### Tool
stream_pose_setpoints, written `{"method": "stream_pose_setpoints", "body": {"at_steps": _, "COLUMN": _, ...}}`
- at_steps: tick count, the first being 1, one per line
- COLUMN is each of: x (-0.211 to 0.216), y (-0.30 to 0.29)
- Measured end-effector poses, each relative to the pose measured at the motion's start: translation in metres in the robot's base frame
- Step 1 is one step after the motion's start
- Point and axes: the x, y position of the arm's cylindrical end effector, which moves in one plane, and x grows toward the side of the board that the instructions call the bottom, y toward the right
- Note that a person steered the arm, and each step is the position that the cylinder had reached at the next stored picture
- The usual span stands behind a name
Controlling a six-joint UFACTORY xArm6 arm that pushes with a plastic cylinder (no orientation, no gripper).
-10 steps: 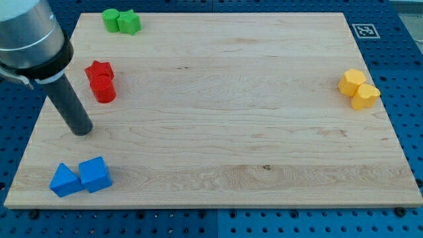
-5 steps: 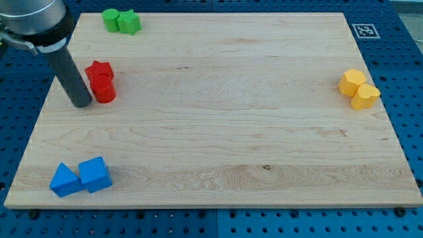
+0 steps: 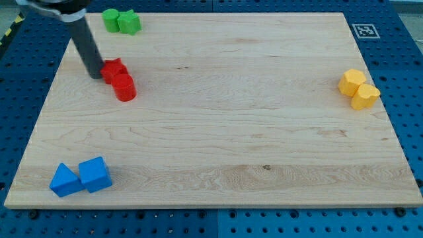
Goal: Slightly push the red blocks towards the center
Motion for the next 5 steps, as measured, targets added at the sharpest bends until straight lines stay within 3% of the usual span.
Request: {"method": "stream_pose_setpoints", "body": {"at_steps": 5, "x": 0.0, "y": 0.04}}
